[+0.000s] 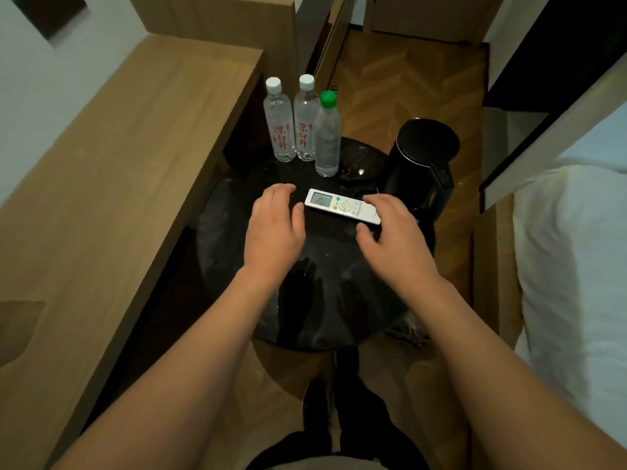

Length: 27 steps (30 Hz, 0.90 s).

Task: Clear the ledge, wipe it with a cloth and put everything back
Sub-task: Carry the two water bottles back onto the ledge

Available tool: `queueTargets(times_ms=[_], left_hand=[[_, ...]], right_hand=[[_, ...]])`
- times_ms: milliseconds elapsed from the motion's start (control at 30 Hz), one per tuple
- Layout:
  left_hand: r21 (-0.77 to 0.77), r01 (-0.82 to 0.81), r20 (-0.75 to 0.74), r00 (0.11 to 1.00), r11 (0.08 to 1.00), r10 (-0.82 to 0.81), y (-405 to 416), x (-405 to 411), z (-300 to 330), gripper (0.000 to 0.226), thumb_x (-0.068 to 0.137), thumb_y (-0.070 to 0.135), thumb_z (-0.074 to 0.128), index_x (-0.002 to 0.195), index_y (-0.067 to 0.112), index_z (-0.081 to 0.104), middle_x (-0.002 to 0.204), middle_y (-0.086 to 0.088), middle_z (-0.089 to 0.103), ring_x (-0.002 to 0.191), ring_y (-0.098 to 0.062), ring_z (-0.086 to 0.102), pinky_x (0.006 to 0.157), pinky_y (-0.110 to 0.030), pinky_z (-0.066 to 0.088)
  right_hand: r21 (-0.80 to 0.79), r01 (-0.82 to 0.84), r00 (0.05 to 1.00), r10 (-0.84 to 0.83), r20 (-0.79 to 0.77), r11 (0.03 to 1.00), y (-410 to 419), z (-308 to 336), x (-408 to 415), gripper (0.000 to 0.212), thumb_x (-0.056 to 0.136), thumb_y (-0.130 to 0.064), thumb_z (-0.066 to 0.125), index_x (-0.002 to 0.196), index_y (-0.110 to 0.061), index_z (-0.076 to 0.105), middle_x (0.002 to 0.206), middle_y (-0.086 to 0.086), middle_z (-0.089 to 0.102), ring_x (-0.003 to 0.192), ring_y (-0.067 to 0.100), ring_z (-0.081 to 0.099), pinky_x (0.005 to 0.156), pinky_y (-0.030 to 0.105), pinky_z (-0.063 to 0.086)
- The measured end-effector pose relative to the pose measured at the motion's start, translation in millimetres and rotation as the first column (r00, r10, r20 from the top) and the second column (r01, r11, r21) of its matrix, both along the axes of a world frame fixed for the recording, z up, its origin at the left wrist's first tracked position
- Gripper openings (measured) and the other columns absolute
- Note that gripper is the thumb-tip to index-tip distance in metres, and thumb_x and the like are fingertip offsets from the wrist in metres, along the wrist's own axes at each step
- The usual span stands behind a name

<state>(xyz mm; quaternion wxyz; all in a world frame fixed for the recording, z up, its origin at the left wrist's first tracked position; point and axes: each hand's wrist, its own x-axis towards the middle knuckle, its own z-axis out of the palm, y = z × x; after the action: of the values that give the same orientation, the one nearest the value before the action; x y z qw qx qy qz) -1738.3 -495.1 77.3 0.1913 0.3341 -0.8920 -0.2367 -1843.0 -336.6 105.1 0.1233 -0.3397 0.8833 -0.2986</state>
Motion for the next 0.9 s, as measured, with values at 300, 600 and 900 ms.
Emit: queueTargets(times_ms=[300, 600, 900], left_hand=[[0.155, -0.174, -0.087, 0.978, 0.972, 0.189, -104, -80, -18, 0.038, 0.102, 0.023, 0.054, 0.137, 0.009, 0.054, 0.136, -0.007, 0.056, 0.127, -0.022, 0.052, 0.109, -0.043, 0.043], [0.263, -0.131, -0.197, 0.962, 0.956, 0.187, -215, -174, -48, 0.056, 0.1, 0.032, 0.058, 0.149, 0.012, 0.04, 0.151, -0.005, 0.044, 0.14, -0.019, 0.041, 0.116, -0.039, 0.036], [0.324, 0.004, -0.176, 0.983, 0.946, 0.056, -241, -185, -74, 0.044, 0.097, 0.036, 0.059, 0.135, 0.017, 0.046, 0.129, -0.001, 0.058, 0.12, -0.021, 0.055, 0.097, -0.049, 0.05]], right_hand=[[-0.052, -0.147, 0.989, 0.146, -0.016, 0.988, -133, -3, -113, 0.049, 0.095, -0.022, 0.057, 0.142, -0.013, 0.047, 0.145, 0.005, 0.045, 0.135, 0.021, 0.042, 0.116, 0.033, 0.031], [0.097, -0.128, 0.978, 0.142, -0.154, 0.987, -270, -1, -199, 0.059, 0.097, -0.026, 0.058, 0.15, -0.018, 0.035, 0.15, 0.009, 0.039, 0.138, 0.027, 0.038, 0.113, 0.037, 0.031], [0.373, -0.167, 0.965, 0.229, -0.128, 0.913, -316, -24, -213, 0.033, 0.097, -0.025, 0.059, 0.125, -0.009, 0.055, 0.134, 0.016, 0.041, 0.114, 0.04, 0.053, 0.089, 0.039, 0.044]])
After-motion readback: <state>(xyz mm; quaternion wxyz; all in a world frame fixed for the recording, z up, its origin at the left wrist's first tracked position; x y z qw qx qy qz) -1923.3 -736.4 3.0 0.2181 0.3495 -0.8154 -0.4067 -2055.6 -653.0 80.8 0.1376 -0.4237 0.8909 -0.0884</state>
